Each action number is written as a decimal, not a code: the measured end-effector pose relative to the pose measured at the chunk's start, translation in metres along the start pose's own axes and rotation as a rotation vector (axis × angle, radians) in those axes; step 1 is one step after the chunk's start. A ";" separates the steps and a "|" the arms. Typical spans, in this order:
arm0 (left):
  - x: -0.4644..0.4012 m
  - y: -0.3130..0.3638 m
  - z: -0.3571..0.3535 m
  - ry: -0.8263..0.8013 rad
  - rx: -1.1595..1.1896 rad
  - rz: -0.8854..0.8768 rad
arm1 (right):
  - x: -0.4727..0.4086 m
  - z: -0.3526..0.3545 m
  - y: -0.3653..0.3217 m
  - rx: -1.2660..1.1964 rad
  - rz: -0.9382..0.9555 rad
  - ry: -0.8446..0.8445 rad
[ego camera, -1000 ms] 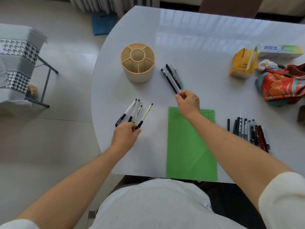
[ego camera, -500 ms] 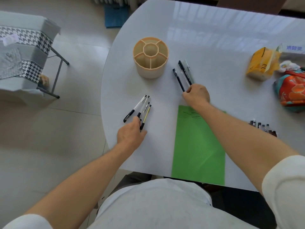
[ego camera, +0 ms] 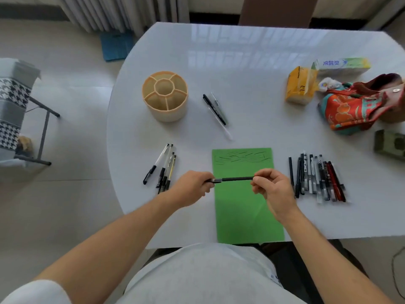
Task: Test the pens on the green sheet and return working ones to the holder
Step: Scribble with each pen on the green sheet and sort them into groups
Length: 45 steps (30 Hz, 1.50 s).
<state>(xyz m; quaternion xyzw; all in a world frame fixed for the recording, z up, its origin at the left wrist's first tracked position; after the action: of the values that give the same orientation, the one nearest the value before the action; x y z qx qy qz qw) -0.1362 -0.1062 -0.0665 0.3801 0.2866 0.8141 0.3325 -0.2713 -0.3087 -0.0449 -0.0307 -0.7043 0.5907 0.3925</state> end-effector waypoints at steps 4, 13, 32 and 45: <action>-0.003 0.022 -0.018 -0.109 -0.078 -0.085 | 0.013 -0.017 0.013 -0.031 -0.037 -0.074; -0.008 0.042 -0.016 0.013 -0.207 -0.172 | 0.008 -0.047 0.005 0.128 0.026 -0.104; -0.033 0.005 0.012 0.231 -0.328 0.033 | -0.065 0.052 -0.011 -0.112 -0.173 0.421; -0.039 0.012 -0.025 0.083 -0.330 -0.186 | -0.081 -0.045 -0.002 0.498 0.145 0.023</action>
<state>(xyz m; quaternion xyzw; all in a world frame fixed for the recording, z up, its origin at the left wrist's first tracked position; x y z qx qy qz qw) -0.1413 -0.1492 -0.0881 0.2586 0.1964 0.8308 0.4519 -0.1875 -0.3139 -0.0854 0.0098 -0.5286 0.7720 0.3527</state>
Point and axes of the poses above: each hand's wrist, its own x-axis away from the middle knuckle, its own z-axis out of the back of the hand, y = z × x, the point moved 7 cm from there along -x, towards the middle knuckle, and after that the axes turned 2 degrees about x, right-handed, at the moved point
